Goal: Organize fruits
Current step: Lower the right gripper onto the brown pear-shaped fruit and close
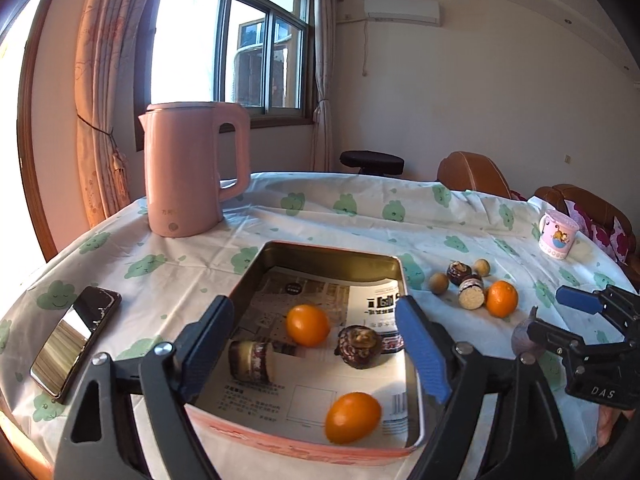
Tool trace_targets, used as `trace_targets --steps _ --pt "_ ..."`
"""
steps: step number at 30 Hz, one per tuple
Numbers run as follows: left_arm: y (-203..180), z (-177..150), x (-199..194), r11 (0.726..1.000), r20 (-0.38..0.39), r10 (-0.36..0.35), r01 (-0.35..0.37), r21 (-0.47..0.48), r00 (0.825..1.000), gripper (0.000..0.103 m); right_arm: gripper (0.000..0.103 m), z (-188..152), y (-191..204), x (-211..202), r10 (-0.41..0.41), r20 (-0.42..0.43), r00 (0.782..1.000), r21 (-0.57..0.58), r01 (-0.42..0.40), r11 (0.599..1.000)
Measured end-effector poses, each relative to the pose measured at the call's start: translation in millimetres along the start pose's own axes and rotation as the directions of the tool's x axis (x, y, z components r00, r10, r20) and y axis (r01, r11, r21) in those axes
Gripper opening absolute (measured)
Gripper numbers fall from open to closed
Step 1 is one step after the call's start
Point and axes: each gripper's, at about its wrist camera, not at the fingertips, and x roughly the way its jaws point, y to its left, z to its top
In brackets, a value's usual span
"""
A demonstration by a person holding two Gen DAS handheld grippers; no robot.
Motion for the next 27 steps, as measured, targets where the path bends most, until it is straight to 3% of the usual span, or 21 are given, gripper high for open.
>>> trace_targets --steps 5,15,17,18,23,27 --pt "-26.7 -2.7 2.5 0.998 -0.014 -0.028 0.028 0.048 1.000 0.086 0.068 -16.3 -31.8 5.6 0.011 -0.057 0.998 0.076 -0.007 0.997" --pt "-59.1 -3.8 8.4 0.993 -0.032 -0.058 0.061 0.100 0.998 0.089 0.068 -25.7 -36.9 31.1 0.081 -0.144 0.986 0.112 -0.065 0.992" --pt "-65.4 -4.2 9.6 0.991 -0.035 -0.063 0.066 0.112 0.997 0.089 0.053 -26.3 -38.6 35.6 0.098 -0.161 0.982 0.123 -0.079 0.989" --pt "-68.1 -4.5 9.9 0.991 -0.036 -0.065 0.069 0.116 0.997 0.089 0.053 -27.5 -39.2 37.1 0.119 -0.167 0.979 0.130 -0.097 0.987" --pt "-81.3 -4.0 13.4 0.987 -0.046 -0.081 0.086 0.134 0.996 0.089 0.053 -30.5 -44.2 33.7 0.130 -0.147 0.981 0.150 -0.108 0.983" --pt "-94.9 -2.0 18.8 0.983 -0.057 -0.090 0.097 0.156 0.994 0.089 0.053 -27.5 -62.8 26.4 0.090 -0.106 0.990 0.201 -0.068 0.977"
